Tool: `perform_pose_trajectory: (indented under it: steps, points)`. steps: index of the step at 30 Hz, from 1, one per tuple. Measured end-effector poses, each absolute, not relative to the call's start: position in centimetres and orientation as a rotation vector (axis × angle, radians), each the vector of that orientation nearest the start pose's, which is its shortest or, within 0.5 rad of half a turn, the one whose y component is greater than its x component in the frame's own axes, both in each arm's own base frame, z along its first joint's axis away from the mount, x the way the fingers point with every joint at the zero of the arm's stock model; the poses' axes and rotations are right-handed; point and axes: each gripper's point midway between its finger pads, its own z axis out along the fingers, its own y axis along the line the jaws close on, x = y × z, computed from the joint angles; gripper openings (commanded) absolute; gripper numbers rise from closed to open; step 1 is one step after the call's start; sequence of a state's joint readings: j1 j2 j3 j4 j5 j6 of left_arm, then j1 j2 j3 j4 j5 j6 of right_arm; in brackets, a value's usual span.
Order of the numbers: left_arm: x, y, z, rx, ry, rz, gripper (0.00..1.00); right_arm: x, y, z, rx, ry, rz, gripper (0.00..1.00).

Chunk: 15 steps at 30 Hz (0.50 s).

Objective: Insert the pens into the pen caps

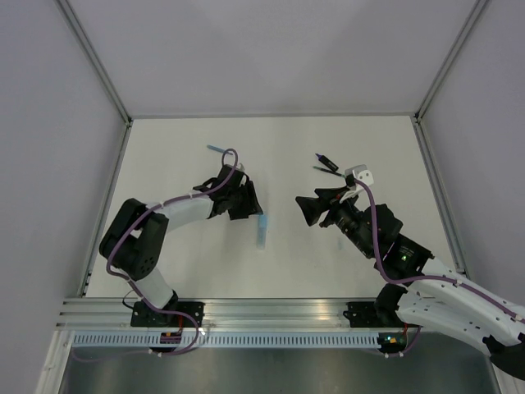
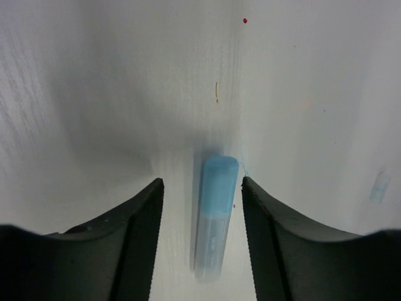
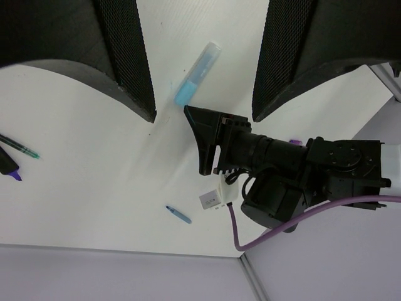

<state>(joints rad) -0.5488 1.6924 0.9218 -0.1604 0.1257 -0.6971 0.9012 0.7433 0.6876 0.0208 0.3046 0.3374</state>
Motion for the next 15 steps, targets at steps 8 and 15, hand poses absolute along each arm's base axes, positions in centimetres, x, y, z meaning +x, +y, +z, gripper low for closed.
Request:
perform_pose_trajectory:
  steps: [8, 15]
  points:
    - [32.2, -24.3, 9.6, -0.056, 2.485, -0.662, 0.77, 23.7, 22.1, 27.7, -0.202, 1.678, 0.646, 0.66]
    - [30.8, -24.1, 15.8, 0.009, 2.258, -0.803, 1.0, 26.2, 19.1, 25.9, -0.091, 1.77, 0.405, 0.63]
